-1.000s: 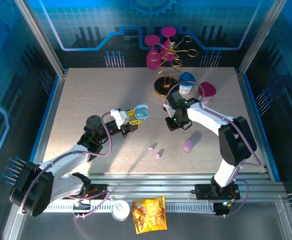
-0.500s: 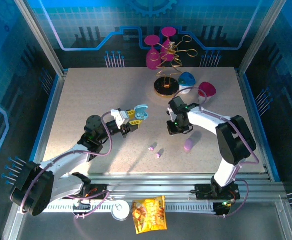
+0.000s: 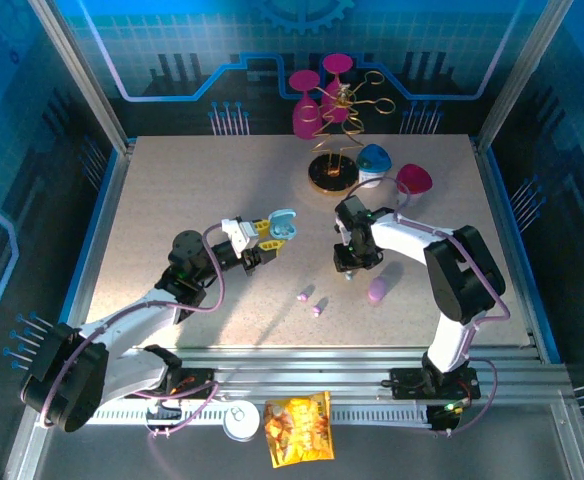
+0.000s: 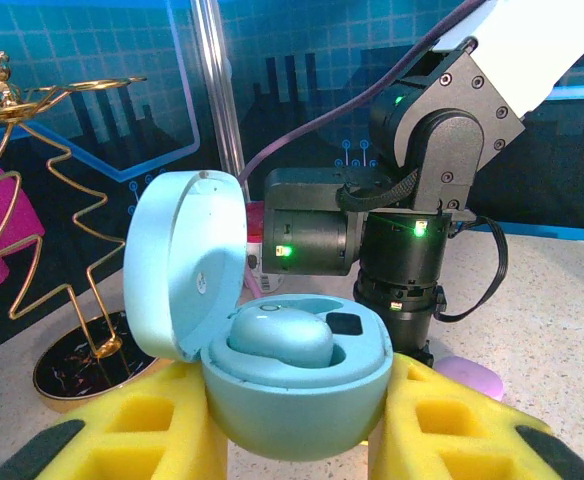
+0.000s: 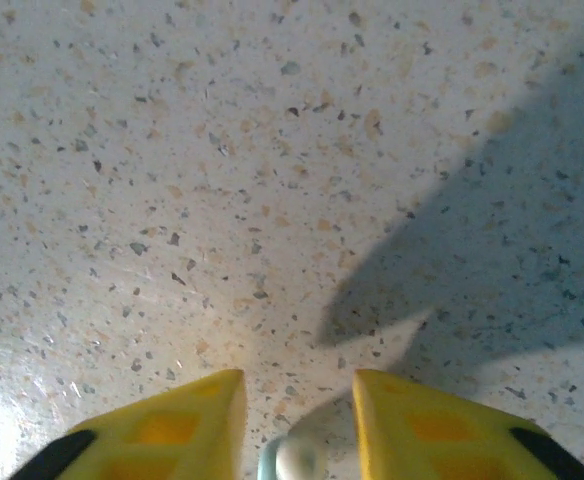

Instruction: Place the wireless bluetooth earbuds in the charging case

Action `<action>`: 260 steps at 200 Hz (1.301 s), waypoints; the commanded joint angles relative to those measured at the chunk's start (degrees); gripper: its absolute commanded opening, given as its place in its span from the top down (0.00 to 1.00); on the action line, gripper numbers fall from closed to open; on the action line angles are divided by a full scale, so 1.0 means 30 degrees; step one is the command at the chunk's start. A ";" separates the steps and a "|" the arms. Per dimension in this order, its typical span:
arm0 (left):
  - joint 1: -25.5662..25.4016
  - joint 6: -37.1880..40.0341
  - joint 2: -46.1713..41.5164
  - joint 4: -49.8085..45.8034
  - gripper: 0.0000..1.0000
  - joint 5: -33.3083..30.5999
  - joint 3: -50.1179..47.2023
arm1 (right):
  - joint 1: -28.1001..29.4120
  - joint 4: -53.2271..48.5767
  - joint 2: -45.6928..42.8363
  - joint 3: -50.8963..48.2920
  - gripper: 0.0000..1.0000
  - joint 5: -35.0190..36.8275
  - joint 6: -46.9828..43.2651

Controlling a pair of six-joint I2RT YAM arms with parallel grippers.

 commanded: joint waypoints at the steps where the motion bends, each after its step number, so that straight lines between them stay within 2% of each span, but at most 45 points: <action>1: -0.0104 0.0169 -0.0137 0.0545 0.85 0.0129 0.0114 | 0.0081 0.0498 -0.1019 -0.0179 0.60 -0.0425 0.0052; 24: -0.0106 0.0140 -0.0101 0.0608 0.85 0.0143 0.0090 | 0.0030 0.0770 -0.1641 -0.0395 0.54 -0.0514 -0.0028; 69: -0.0103 0.0119 -0.0242 0.0577 0.85 0.0148 0.0070 | 0.0001 0.0207 -0.1850 -0.0474 0.53 -0.0047 -0.0096; 119: -0.0106 0.0125 -0.0163 0.0596 0.85 0.0165 0.0145 | 0.0100 -0.0337 -0.2224 -0.1273 0.59 -0.0473 -0.0231; 182: -0.0129 0.0017 0.0198 0.0895 0.85 0.0301 0.0347 | 0.0658 -0.0082 -0.2971 -0.2897 0.76 -0.1245 0.0370; 260: -0.0159 0.0025 -0.0442 0.0570 0.85 0.0193 0.0080 | 0.1486 0.0463 -0.1814 -0.2198 0.86 -0.1583 0.0637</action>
